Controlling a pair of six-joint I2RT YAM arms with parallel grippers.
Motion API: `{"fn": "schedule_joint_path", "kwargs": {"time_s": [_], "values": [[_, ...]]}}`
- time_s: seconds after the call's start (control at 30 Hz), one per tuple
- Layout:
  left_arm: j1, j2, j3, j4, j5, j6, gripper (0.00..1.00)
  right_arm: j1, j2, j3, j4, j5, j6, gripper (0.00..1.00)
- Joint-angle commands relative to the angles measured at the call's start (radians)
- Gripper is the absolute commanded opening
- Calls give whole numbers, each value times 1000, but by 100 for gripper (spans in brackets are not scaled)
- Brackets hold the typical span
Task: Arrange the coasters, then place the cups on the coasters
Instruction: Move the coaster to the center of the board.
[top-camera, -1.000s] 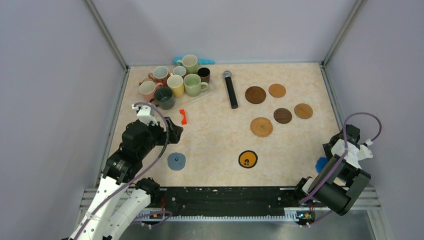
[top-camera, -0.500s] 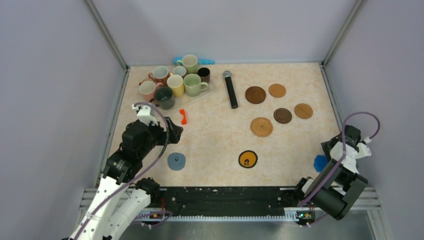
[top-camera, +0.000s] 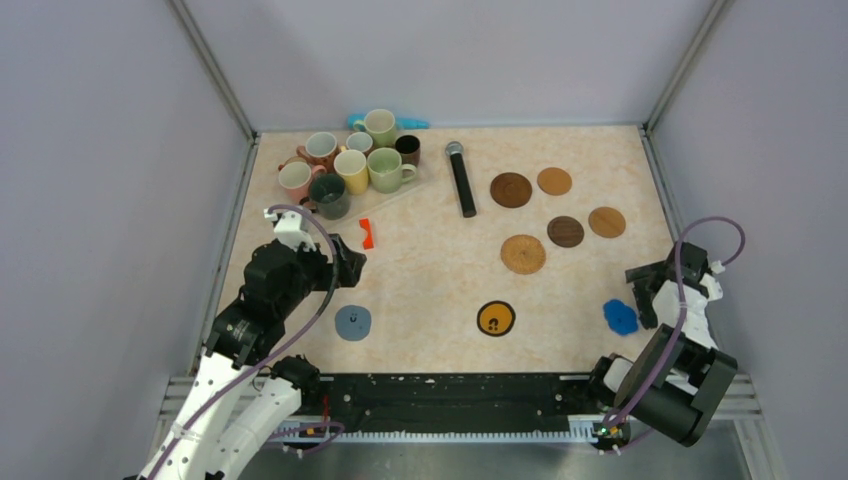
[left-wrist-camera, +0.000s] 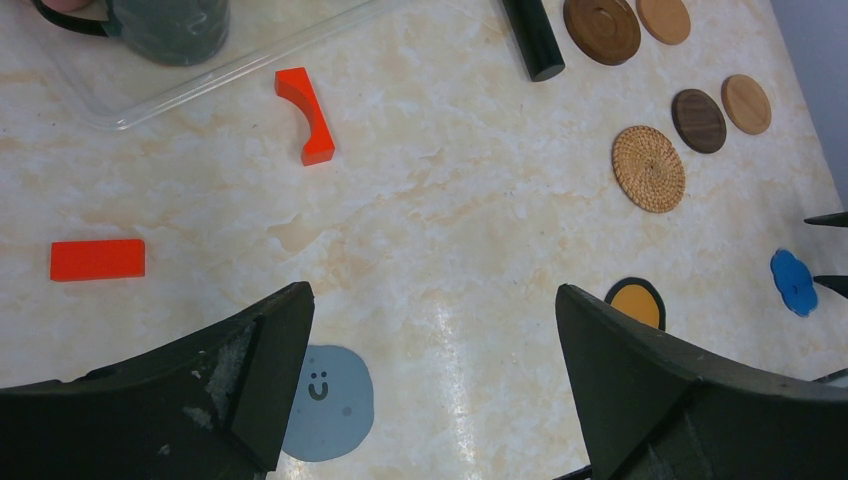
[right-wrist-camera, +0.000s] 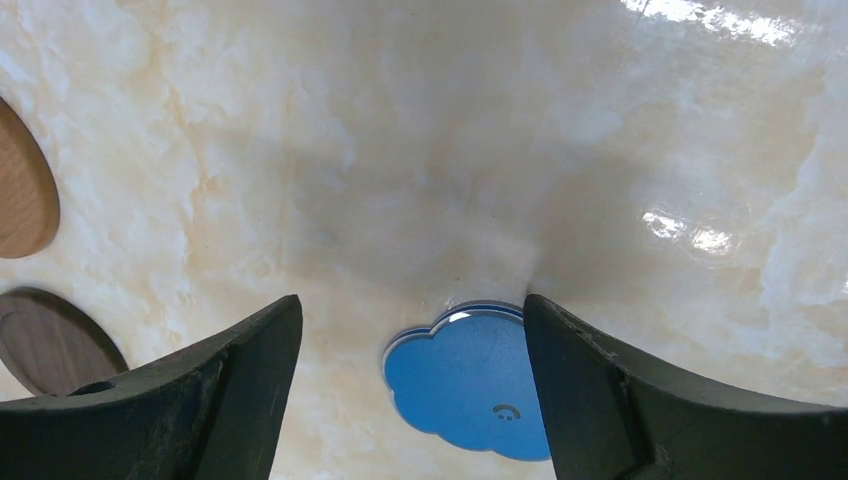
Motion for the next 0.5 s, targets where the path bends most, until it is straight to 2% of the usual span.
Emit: {"fn": "schedule_joint_path", "kwargs": {"time_s": [0.0,0.27,0.47], "values": [[-3,-3,-7,45,7,2,96,16,31,-13,-118,-70,45,81],[-3,-4,-6,44,7,4,96,16,27,40,-226,55,42,81],[-3,-7,-7,45,7,2,96,16,26,36,-202,22,-16,79]]}}
